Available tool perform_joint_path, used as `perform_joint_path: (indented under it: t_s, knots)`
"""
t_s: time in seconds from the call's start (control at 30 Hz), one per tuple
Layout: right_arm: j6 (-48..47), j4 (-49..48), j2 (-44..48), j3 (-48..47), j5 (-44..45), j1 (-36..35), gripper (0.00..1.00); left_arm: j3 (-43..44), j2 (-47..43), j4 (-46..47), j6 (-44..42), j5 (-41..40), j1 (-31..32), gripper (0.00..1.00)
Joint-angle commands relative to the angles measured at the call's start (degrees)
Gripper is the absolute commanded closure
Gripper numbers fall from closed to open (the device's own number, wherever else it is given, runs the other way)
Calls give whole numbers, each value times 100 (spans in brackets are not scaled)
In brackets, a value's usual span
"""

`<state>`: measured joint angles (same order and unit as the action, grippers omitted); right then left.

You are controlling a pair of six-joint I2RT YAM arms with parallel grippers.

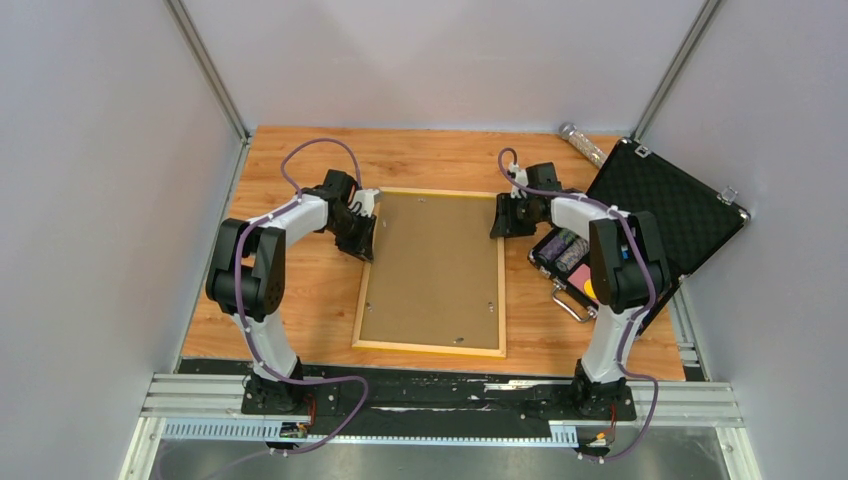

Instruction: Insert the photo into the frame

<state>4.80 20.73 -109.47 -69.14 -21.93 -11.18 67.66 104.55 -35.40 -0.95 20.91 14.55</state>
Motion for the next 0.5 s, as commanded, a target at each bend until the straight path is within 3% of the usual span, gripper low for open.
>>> perform_joint_path:
  t_s: [0.0, 0.47]
  knots:
    - [-133, -26, -191, -301, 223, -14, 56, -86, -88, -221, -107, 350, 70, 100]
    - [-25, 2, -406, -388, 339, -25, 59, -43, -66, -237, -119, 390, 75, 100]
